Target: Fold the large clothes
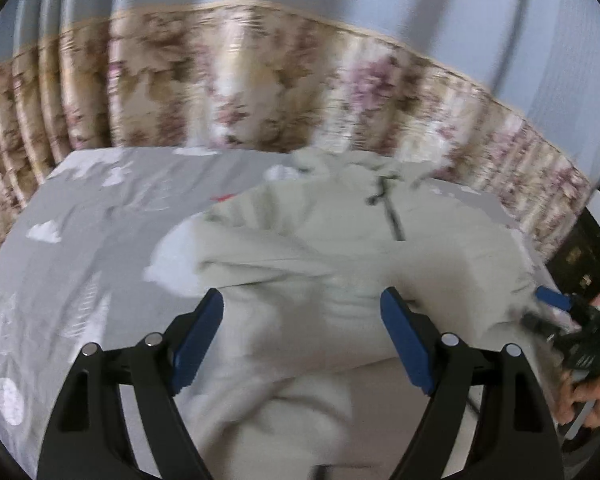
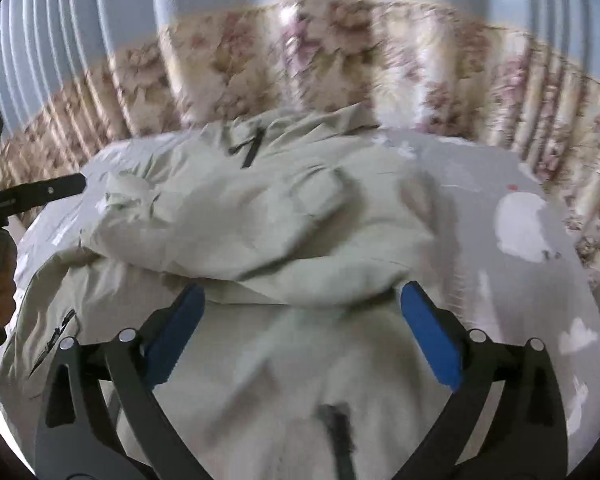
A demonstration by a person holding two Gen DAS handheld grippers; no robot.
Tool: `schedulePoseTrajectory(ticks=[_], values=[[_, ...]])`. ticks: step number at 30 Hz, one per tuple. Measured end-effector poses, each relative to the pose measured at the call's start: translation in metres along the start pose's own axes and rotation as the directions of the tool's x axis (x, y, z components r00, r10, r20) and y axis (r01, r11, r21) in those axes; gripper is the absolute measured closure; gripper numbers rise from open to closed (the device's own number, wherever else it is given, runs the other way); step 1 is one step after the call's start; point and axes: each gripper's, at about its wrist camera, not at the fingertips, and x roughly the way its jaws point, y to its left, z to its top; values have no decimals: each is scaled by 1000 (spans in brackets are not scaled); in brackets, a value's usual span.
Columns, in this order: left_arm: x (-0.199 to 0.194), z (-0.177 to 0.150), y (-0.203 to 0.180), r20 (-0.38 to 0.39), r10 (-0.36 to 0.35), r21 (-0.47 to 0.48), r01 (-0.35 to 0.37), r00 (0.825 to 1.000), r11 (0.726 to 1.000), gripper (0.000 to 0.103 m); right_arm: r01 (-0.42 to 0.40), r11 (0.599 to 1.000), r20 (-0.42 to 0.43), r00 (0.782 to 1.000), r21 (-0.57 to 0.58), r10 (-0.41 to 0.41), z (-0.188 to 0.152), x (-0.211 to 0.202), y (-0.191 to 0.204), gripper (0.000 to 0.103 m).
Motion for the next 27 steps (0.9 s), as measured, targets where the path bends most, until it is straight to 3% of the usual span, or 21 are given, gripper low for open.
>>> schedulePoseTrajectory(ticks=[4, 9, 13, 19, 20, 21, 22, 24, 25, 27], values=[[10, 9, -47, -9, -58, 55, 59, 998, 997, 22, 55, 991, 30, 998, 122, -59, -1, -12, -40, 5], [36, 13, -128, -37, -123, 148, 127, 992, 981, 22, 151, 975, 71, 984, 162, -164, 5, -22, -72, 5], [73, 2, -191, -41, -52, 275, 62, 998, 960, 20, 202, 956, 52, 975, 211, -217, 5, -21, -98, 5], [107, -4, -234, -61, -25, 355, 45, 998, 934, 17, 190, 956, 32, 979, 226, -202, -1, -19, -108, 5], [113, -6, -236, -55, 7, 373, 15, 998, 928, 17, 190, 956, 31, 979, 222, -202, -1, -18, -107, 5], [119, -6, -234, -57, 30, 378, -7, 998, 926, 19, 186, 959, 31, 980, 216, -197, 0, -17, -105, 5], [121, -6, -228, -60, 37, 364, -13, 998, 931, 35, 182, 961, 34, 981, 210, -193, 0, -17, -103, 5], [113, 3, -204, -34, 7, 281, 3, 999, 960, 46, 171, 965, 39, 982, 200, -182, 5, -14, -98, 5], [109, 6, -199, -23, 2, 273, 4, 1000, 962, 59, 162, 967, 42, 984, 198, -173, 8, -13, -95, 5], [91, 13, -182, 23, -9, 274, 2, 1000, 962, 68, 141, 971, 46, 987, 192, -153, 16, -7, -89, 5]])
